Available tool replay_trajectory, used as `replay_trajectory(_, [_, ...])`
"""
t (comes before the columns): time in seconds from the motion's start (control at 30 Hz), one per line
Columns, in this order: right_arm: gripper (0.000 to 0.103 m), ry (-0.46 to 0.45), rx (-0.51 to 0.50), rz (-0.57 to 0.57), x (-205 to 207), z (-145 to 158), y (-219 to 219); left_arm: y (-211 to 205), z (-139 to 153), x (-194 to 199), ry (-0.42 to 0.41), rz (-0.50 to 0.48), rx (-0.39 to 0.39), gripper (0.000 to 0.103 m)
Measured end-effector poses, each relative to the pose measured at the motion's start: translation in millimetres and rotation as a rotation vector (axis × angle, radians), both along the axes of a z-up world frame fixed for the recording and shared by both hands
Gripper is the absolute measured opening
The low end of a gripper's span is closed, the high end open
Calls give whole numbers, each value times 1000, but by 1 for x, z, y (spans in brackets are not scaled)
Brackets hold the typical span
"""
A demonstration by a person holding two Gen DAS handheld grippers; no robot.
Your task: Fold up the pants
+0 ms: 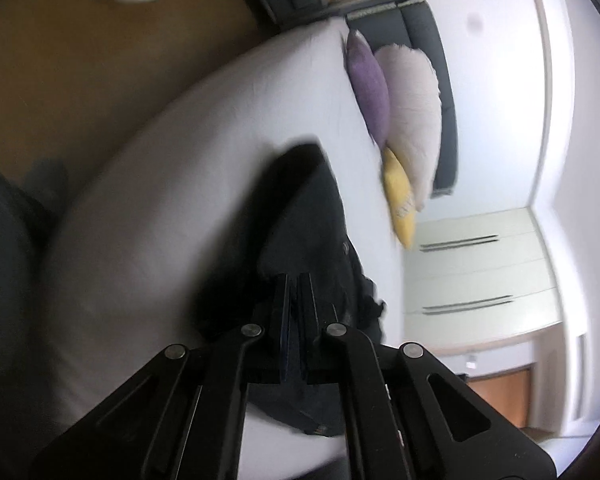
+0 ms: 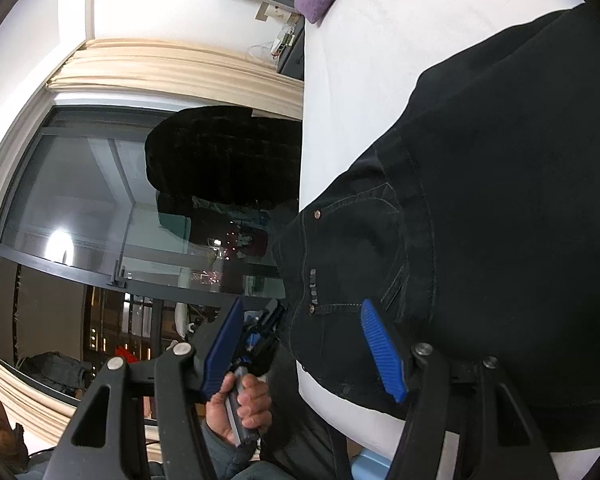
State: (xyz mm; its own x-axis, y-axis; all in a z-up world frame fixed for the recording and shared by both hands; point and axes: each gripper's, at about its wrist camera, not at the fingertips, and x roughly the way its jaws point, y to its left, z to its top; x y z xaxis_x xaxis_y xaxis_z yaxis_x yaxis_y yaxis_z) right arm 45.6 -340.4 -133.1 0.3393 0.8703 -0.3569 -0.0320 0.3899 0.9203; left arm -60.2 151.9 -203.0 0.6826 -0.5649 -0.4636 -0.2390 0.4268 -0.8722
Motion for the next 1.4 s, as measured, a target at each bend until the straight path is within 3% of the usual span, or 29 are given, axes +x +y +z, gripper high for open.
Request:
replay_trajectory(0.13, [65, -10, 4, 14, 1, 2, 3, 22, 15, -17, -5, 6, 4, 4])
replay_trajectory(0.37, [65, -8, 14, 44, 3, -2, 12, 13, -10, -35, 107, -27, -41, 9])
replay_trajectory(0.53, [65, -14, 13, 55, 0, 0, 11, 14, -12, -48, 71, 0, -123, 10])
replay_trajectory(0.6, [65, -11, 14, 50, 0, -1, 9, 18, -13, -50, 47, 15, -162, 15])
replay_trajectory(0.63, [65, -9, 11, 51, 0, -1, 8, 18, -12, -51, 33, 16, -179, 29])
replay_trajectory(0.67, [65, -9, 10, 54, 0, -1, 8, 17, -11, -50, 27, 14, -170, 66])
replay_trajectory(0.73, [65, -13, 11, 58, 0, 0, 9, 18, -5, -56, 8, 39, -140, 96])
replay_trajectory(0.77, [65, -15, 12, 58, 0, 0, 9, 19, -3, -58, -9, 47, -135, 97])
replay_trajectory(0.87, [65, -20, 14, 57, -1, 1, 9, 18, -4, -56, 30, 10, -104, 96])
replay_trajectory(1.03, [65, -19, 10, 58, -1, 0, 10, 12, -9, -50, 2, -37, -142, 91])
replay_trajectory(1.13, [65, -12, 8, 62, -1, 0, 11, 6, -17, -41, -3, -53, -148, 76])
replay_trajectory(1.23, [65, -17, 8, 72, -1, 2, 12, 3, -27, -32, 17, -46, -167, 50])
replay_trajectory(1.33, [65, -20, 14, 75, 0, 5, 14, 2, -39, -26, 42, -33, -194, 32])
replay_trajectory(1.4, [65, -21, 14, 83, 2, 7, 18, 3, -47, -24, 53, -18, -230, 29])
